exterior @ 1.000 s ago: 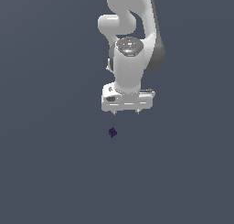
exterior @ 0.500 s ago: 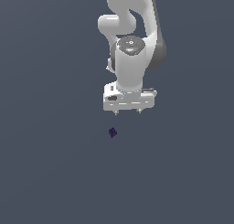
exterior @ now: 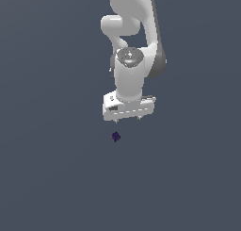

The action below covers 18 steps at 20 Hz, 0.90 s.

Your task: Pick up the object and move it to a goal position.

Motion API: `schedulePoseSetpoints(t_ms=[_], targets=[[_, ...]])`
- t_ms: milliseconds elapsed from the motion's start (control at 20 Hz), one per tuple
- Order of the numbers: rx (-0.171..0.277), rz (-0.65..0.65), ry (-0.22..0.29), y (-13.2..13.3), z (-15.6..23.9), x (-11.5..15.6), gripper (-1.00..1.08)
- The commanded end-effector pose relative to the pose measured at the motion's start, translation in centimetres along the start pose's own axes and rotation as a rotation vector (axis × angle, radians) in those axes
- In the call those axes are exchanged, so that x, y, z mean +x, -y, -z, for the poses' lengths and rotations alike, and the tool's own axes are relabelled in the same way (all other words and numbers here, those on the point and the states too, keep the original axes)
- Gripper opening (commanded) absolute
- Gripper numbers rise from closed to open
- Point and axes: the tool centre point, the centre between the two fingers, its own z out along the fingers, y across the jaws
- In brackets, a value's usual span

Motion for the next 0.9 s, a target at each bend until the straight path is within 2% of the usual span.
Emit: schedulePoseSetpoints(t_ms=[0,550,850], targets=[[-0.004,0.046,0.001,-0.7,-0.9,0.1,1.0],[-0.021,0.305,0.009,-4.0,-5.9,0.2,1.0],[-0.025,0.406,0.012,-5.2,-7.9,0.1,1.0]])
